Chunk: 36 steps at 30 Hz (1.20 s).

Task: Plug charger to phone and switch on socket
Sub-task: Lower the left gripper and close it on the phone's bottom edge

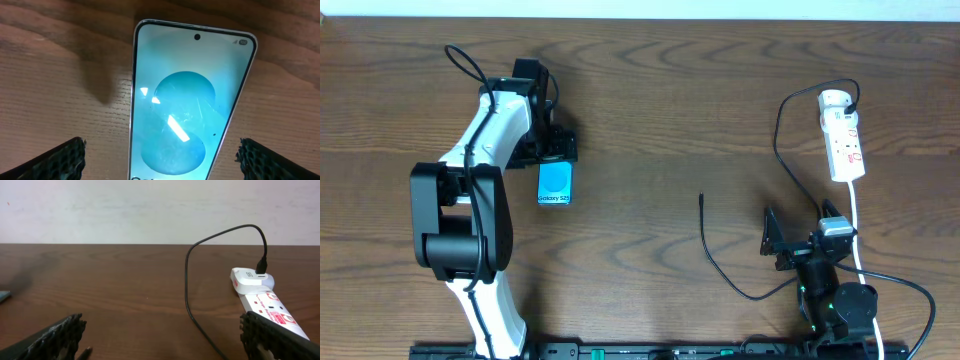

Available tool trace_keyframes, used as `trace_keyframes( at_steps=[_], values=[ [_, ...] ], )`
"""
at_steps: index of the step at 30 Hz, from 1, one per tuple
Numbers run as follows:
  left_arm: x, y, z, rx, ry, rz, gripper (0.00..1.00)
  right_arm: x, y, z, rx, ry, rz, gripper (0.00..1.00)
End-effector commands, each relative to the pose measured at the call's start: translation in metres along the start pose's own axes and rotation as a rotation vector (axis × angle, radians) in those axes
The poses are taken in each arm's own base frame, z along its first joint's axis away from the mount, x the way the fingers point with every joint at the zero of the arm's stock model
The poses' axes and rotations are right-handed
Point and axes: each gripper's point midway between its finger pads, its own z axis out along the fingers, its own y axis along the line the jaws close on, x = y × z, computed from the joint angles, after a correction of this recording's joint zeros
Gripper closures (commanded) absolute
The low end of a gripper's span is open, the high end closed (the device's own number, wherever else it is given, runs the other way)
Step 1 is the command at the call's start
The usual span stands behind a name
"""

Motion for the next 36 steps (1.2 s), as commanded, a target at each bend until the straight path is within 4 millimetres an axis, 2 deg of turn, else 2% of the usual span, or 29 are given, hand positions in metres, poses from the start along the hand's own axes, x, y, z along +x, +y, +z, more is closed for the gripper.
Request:
trace_keyframes(
  at_steps=[1,5,12,21,32,36],
  values=[
    [0.006,-0.008,0.004,-0.015,0.014,0.037,0.02,0.0,0.001,0.0,-0.001,-0.001,0.013,0.01],
    [0.006,-0.016,0.004,-0.018,0.005,0.06,0.02,0.0,0.001,0.0,-0.001,0.0,0.012,0.01],
    [0.003,-0.009,0.004,-0.061,-0.007,0.046,0.02,0.0,0.001,0.0,-0.001,-0.001,0.012,0.01],
    [-0.001,-0.01,0.005,-0.06,-0.024,0.046,0.02,0.001,0.0,0.0,-0.001,0.001,0.013,0.01],
    [0.003,-0.008,0.025,-0.07,0.023,0.047,0.02,0.001,0.0,0.0,-0.001,0.002,0.012,0.01],
    [0.002,-0.008,0.026,-0.07,0.02,0.047,0.02,0.001,0.0,0.0,-0.001,0.001,0.012,0.01]
  ],
)
